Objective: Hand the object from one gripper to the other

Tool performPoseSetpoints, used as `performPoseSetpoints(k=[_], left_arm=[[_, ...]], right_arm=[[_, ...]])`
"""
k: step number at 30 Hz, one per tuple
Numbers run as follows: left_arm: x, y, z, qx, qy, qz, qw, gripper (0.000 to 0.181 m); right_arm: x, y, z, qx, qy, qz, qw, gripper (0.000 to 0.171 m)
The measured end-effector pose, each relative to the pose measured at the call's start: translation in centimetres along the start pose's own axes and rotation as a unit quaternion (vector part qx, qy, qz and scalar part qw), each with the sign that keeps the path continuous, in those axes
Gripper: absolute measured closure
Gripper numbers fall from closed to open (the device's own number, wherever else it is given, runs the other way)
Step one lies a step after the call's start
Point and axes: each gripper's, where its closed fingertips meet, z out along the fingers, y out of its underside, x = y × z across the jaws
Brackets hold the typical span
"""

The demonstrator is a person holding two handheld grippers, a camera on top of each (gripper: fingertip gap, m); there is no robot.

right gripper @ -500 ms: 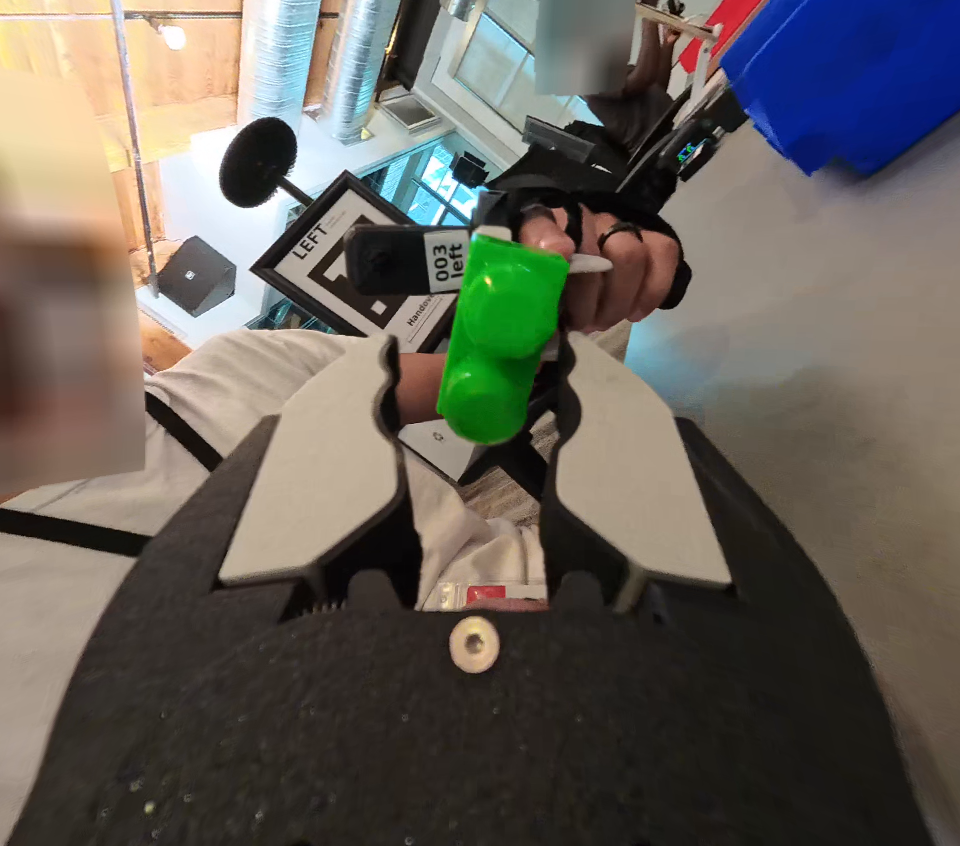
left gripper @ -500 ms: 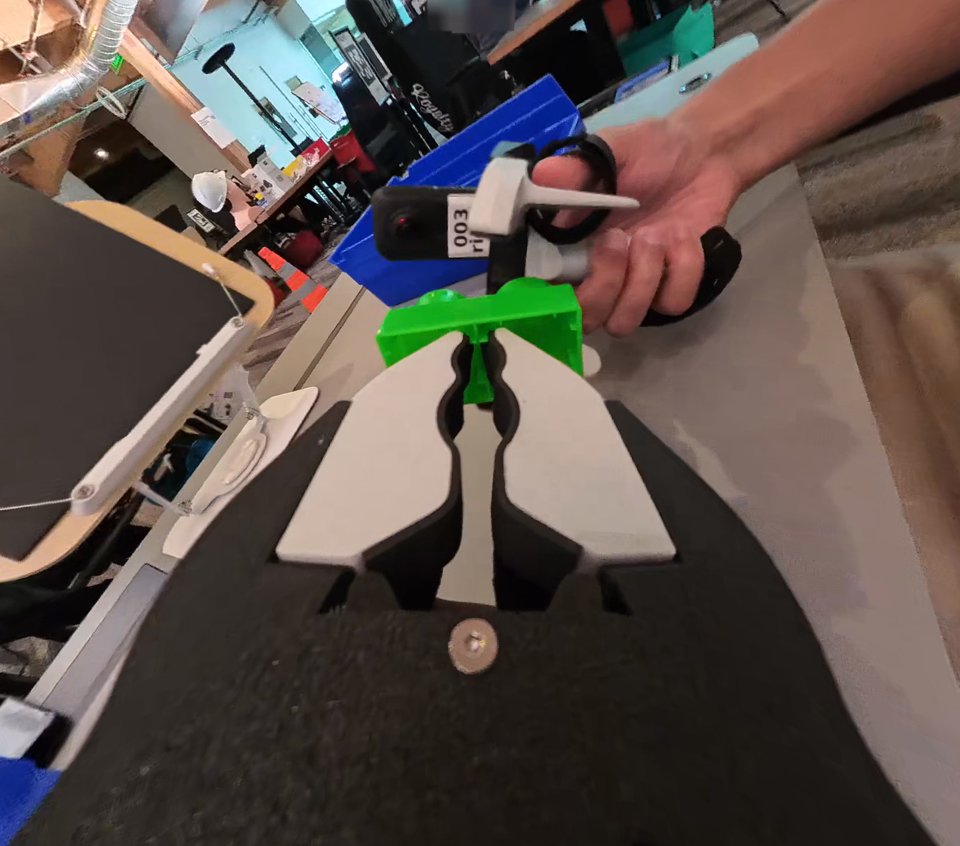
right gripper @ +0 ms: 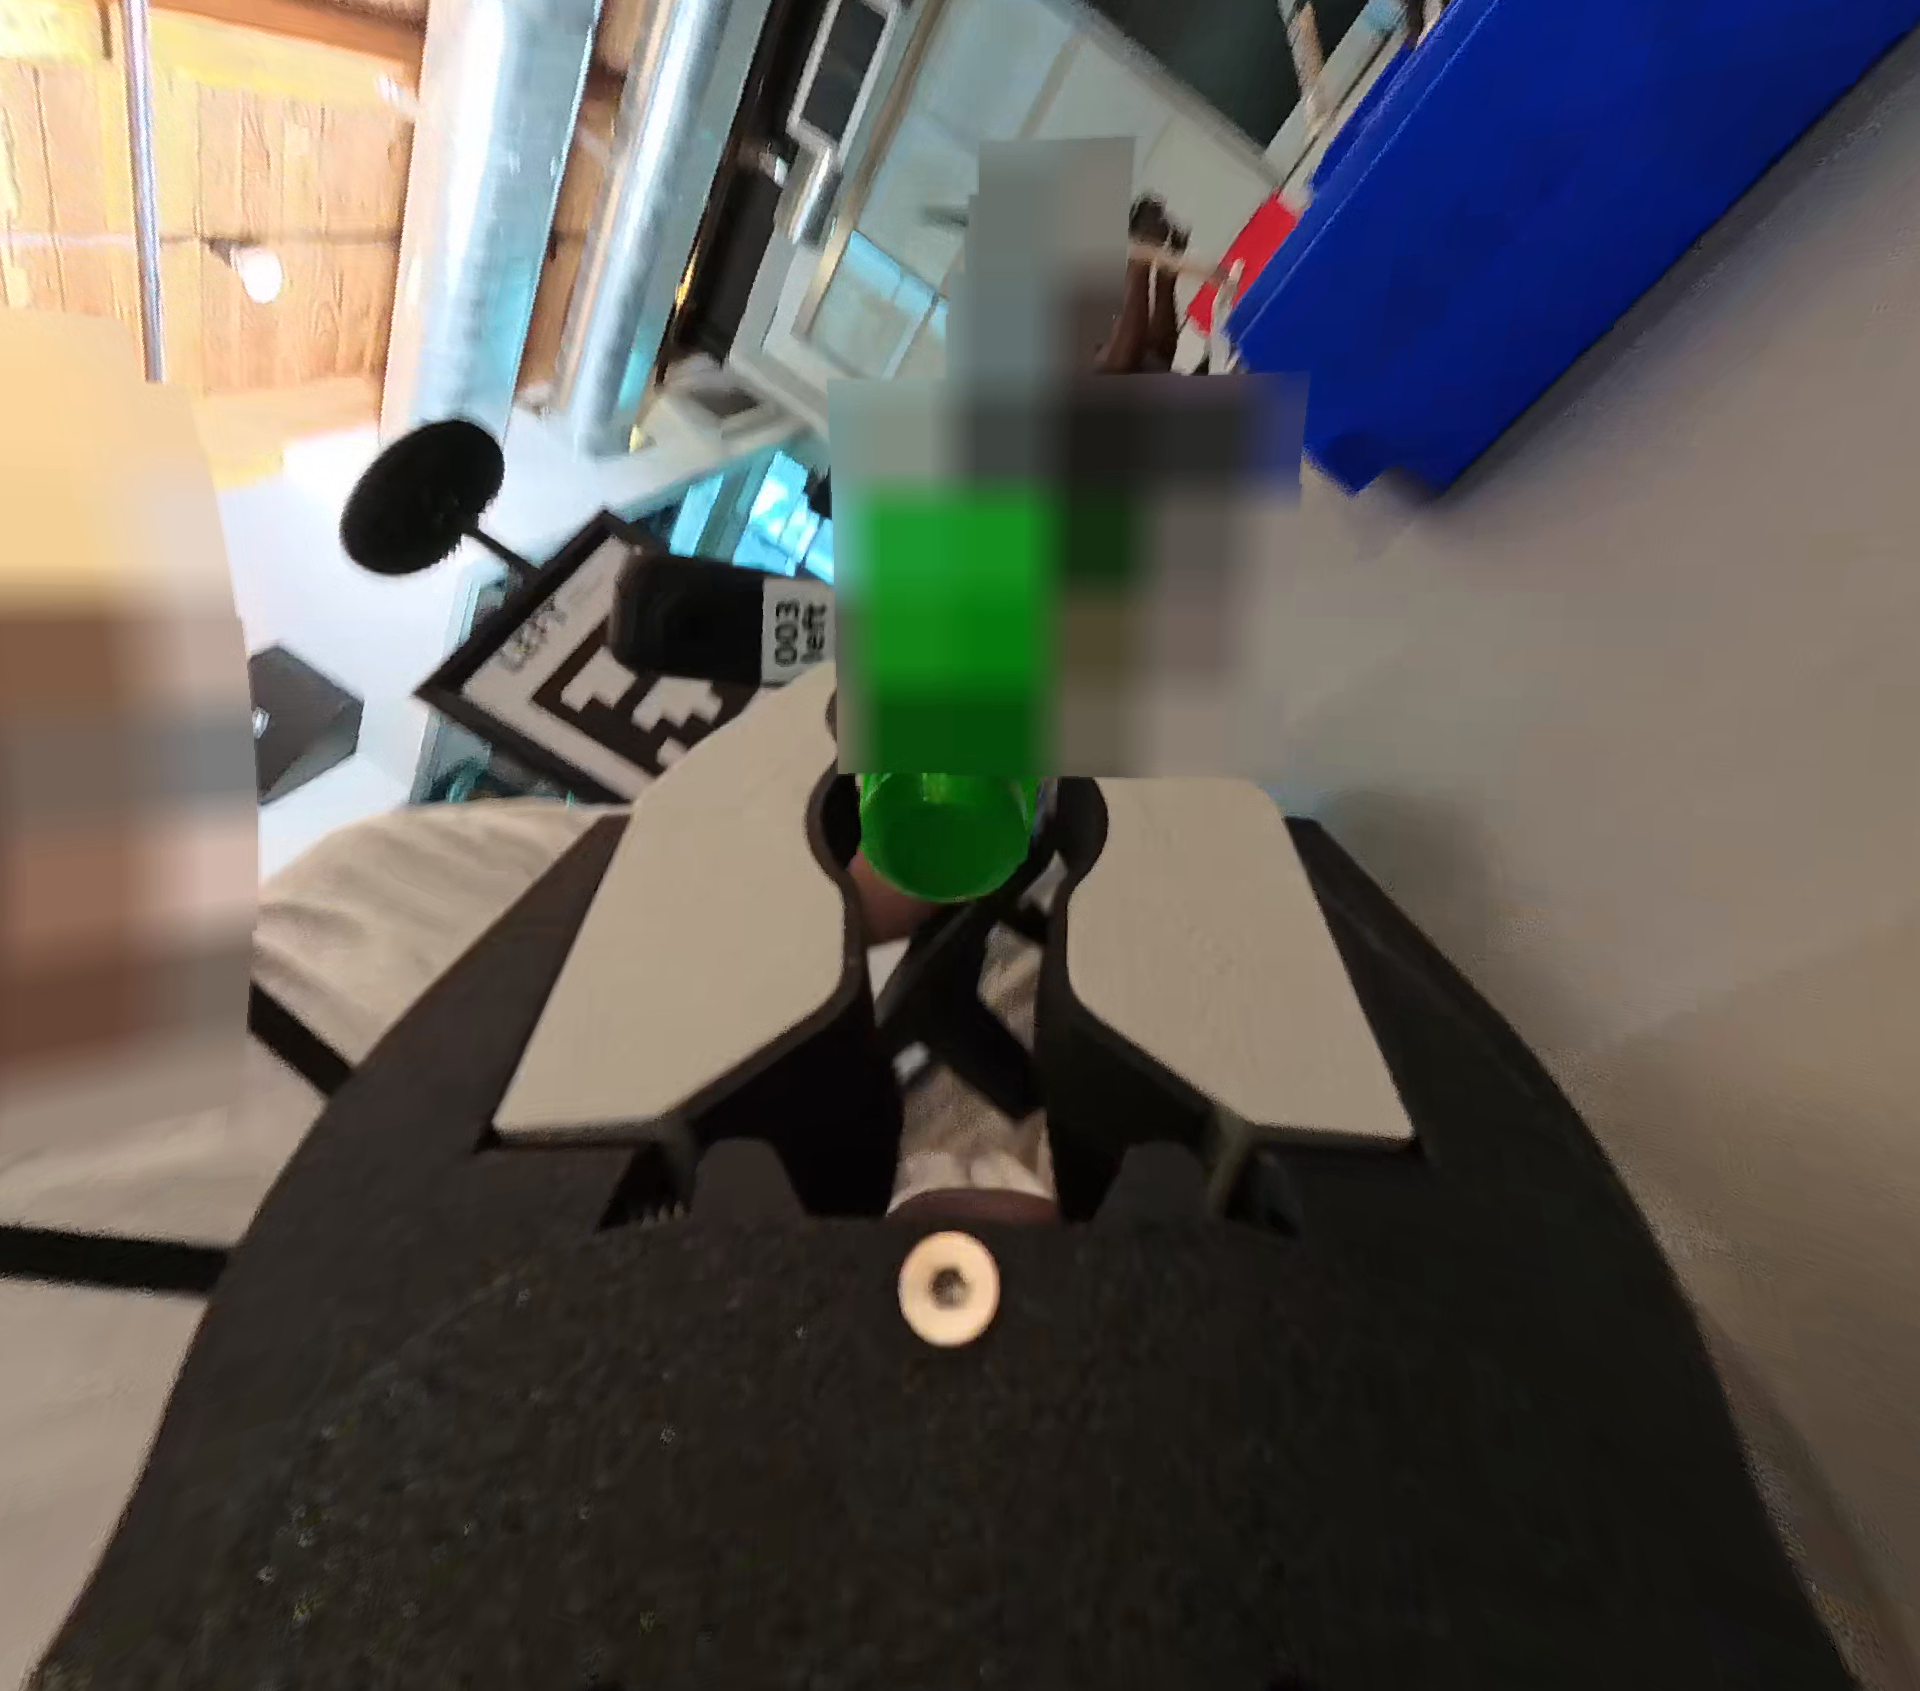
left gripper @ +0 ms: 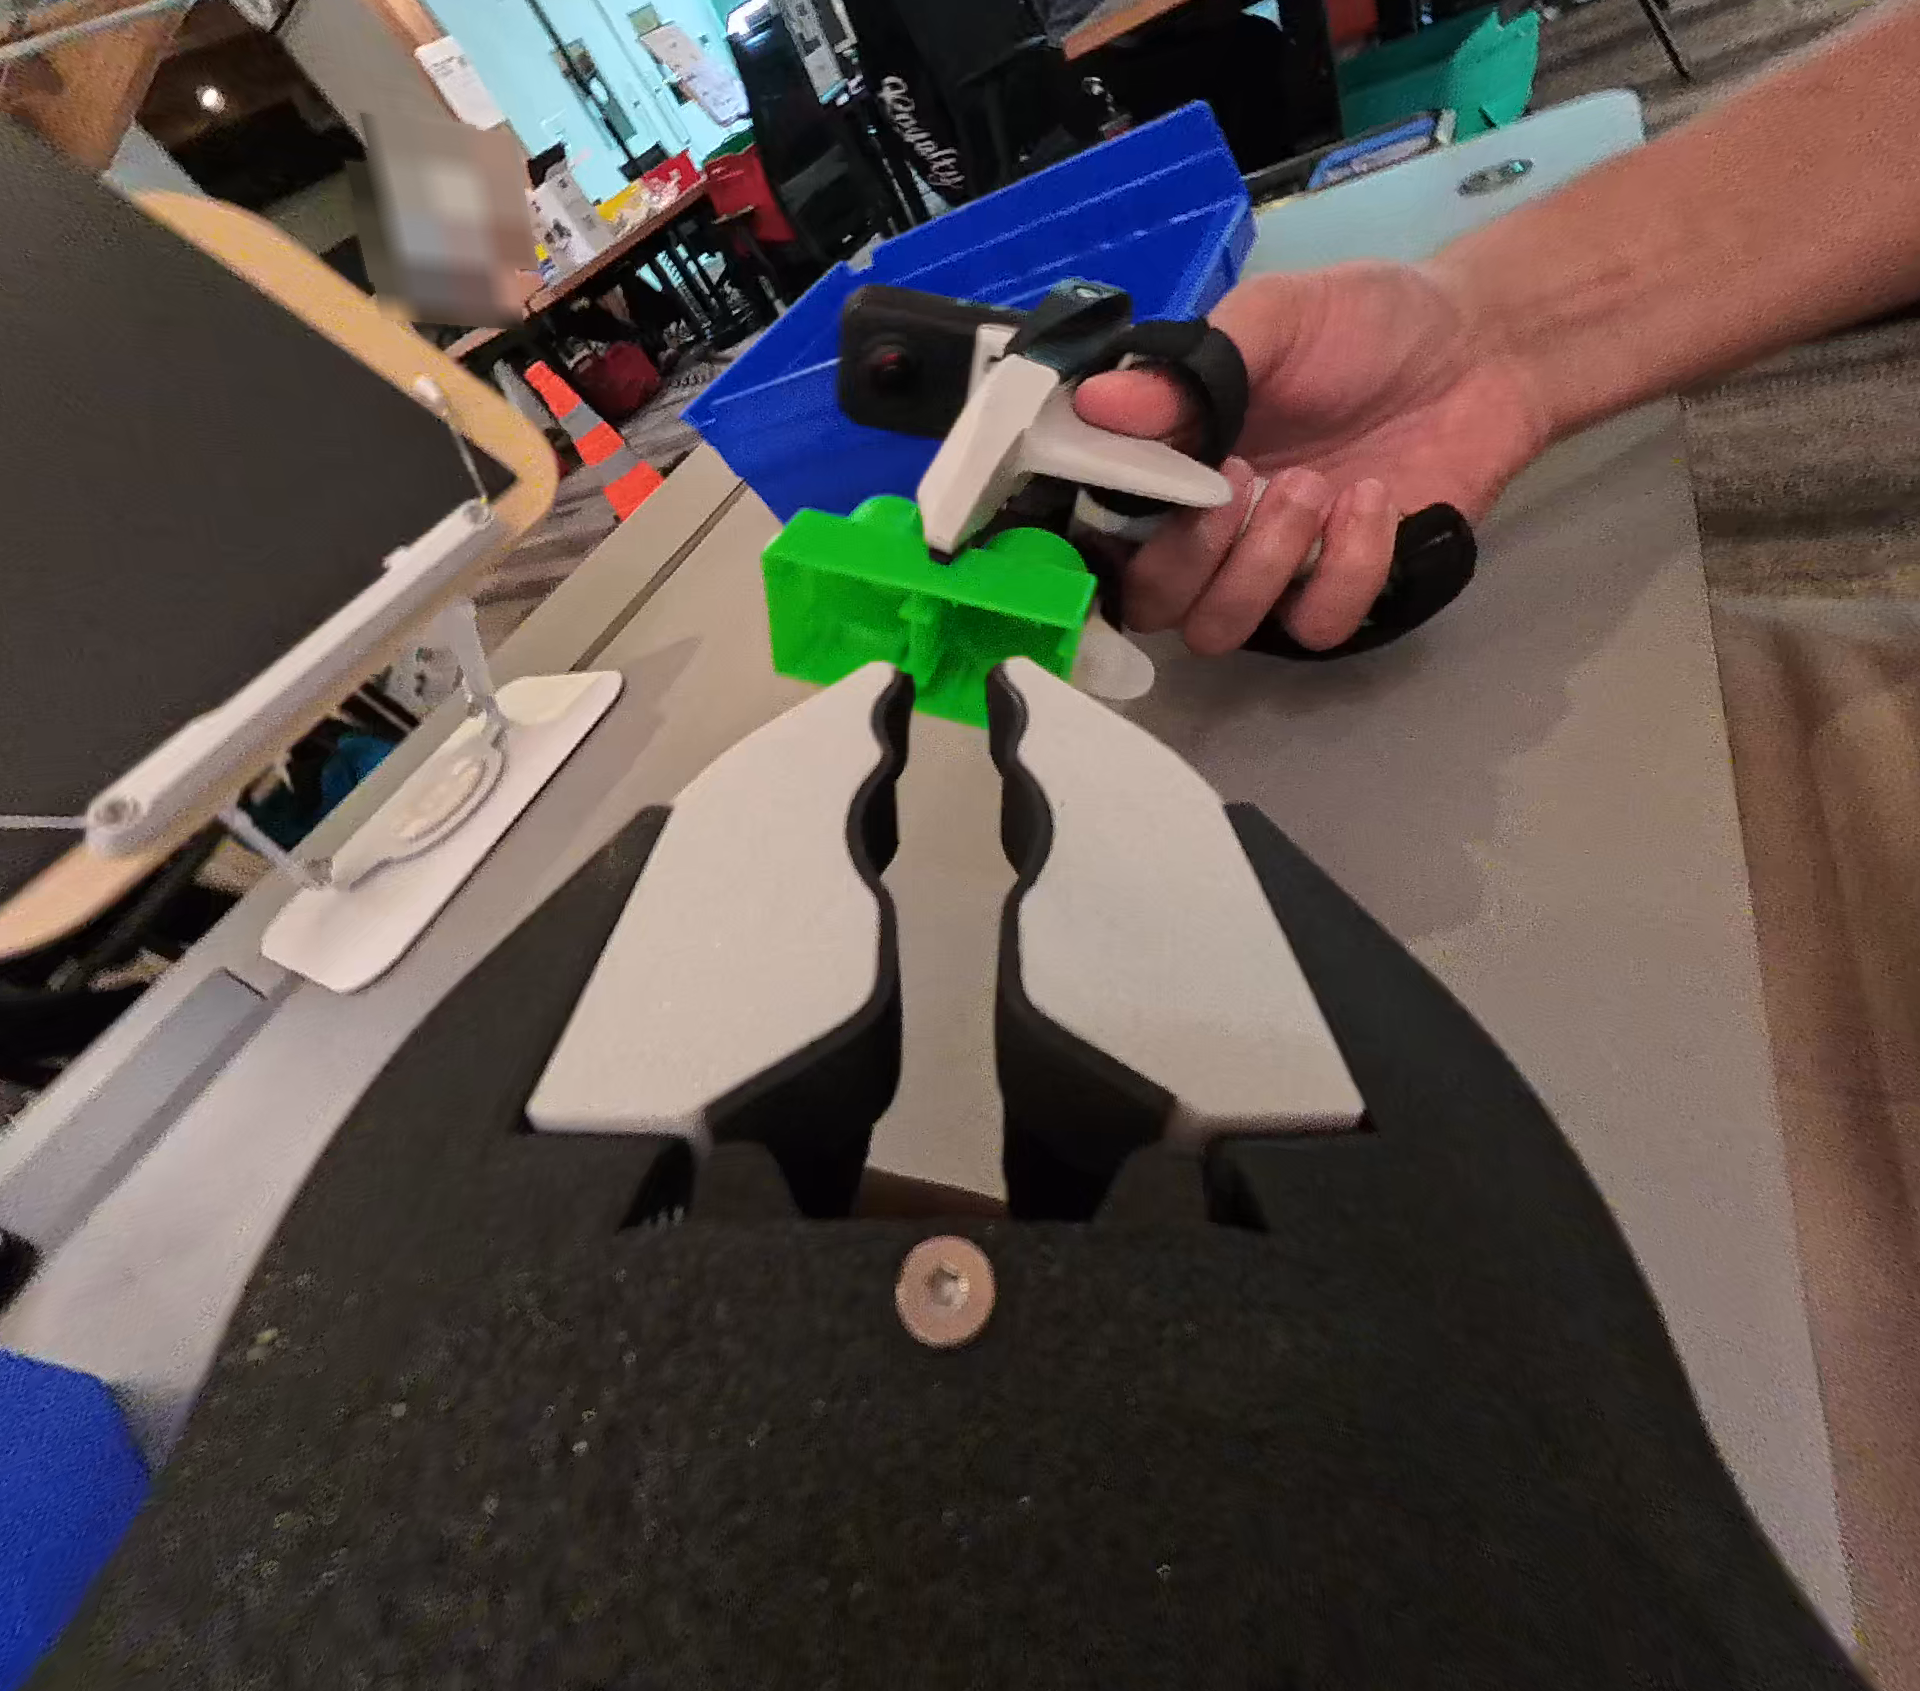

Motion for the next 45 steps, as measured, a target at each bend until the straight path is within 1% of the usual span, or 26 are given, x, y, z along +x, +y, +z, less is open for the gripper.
performPoseSetpoints(k=[3, 5, 7, 9, 11, 12, 15, 17, 21, 26, 32, 33, 36, 38, 40, 41, 42, 43, 45], left_arm=[[-1.2, 0.2, 0.1, -0.006, -0.020, -0.067, 0.998, 0.150], [-1.8, 0.3, 0.4, -0.007, -0.037, -0.100, 0.994, 0.134], [-2.0, 0.6, 0.8, -0.021, -0.058, -0.097, 0.993, 0.124], [-1.9, 0.9, 1.2, -0.036, -0.077, -0.067, 0.994, 0.117], [-1.4, 1.0, 1.5, -0.047, -0.083, -0.032, 0.995, 0.110], [-1.2, 1.0, 1.6, -0.050, -0.080, -0.020, 0.995, 0.109], [-0.9, 0.8, 1.5, -0.049, -0.075, -0.007, 0.996, 0.106], [-1.2, 0.9, 1.4, -0.054, -0.081, -0.004, 0.995, 0.103], [-1.4, 1.2, 1.4, -0.057, -0.083, -0.003, 0.995, 0.104], [-0.4, 1.7, 1.7, -0.068, -0.060, -0.002, 0.996, 0.101], [0.0, 2.0, 1.7, -0.081, -0.029, -0.008, 0.996, 0.103], [0.0, 2.0, 1.7, -0.082, -0.030, -0.005, 0.996, 0.103], [-0.1, 1.8, 1.5, -0.079, -0.023, -0.029, 0.996, 0.103], [-0.5, 1.9, 1.3, -0.079, -0.014, -0.070, 0.994, 0.103], [-0.9, 2.0, 1.0, -0.080, 0.001, -0.135, 0.988, 0.103], [-1.0, 2.0, 0.9, -0.078, 0.015, -0.181, 0.980, 0.103], [-1.2, 1.9, 0.8, -0.072, 0.028, -0.230, 0.970, 0.103], [-1.9, 1.7, 0.6, -0.060, 0.028, -0.278, 0.958, 0.103], [-2.5, 1.1, 0.3, -0.036, 0.046, -0.366, 0.929, 0.103]], right_arm=[[0.7, -2.8, -2.0, 0.099, 0.003, 0.029, 0.995, 0.138], [0.9, -3.8, -2.8, 0.153, -0.007, 0.053, 0.987, 0.138], [0.7, -4.2, -2.9, 0.194, -0.024, 0.073, 0.978, 0.138], [0.5, -3.9, -2.2, 0.211, -0.047, 0.099, 0.971, 0.138], [0.4, -2.6, -0.8, 0.185, -0.063, 0.131, 0.972, 0.138], [0.4, -2.0, -0.2, 0.170, -0.065, 0.138, 0.973, 0.138], [0.3, -0.9, 1.0, 0.140, -0.077, 0.154, 0.975, 0.138], [0.3, -0.6, 1.3, 0.134, -0.083, 0.162, 0.974, 0.138], [0.3, 0.2, 1.9, 0.127, -0.088, 0.178, 0.972, 0.138], [0.2, 2.0, 3.0, 0.071, -0.101, 0.212, 0.969, 0.138], [0.3, 2.4, 2.8, 0.037, -0.087, 0.193, 0.977, 0.138], [0.3, 2.3, 2.7, 0.033, -0.080, 0.180, 0.980, 0.138], [0.4, 1.4, 2.0, 0.023, -0.041, 0.115, 0.992, 0.124], [0.5, 0.7, 1.1, 0.002, 0.004, 0.035, 0.999, 0.113], [1.0, 0.1, 0.1, -0.023, 0.069, -0.075, 0.994, 0.106], [1.4, -0.3, -0.4, -0.032, 0.106, -0.140, 0.984, 0.102], [2.0, -0.7, -0.8, -0.042, 0.148, -0.216, 0.964, 0.096], [2.3, -1.0, -1.1, -0.052, 0.183, -0.300, 0.935, 0.093], [2.1, -0.9, -1.0, -0.078, 0.225, -0.452, 0.860, 0.090]])
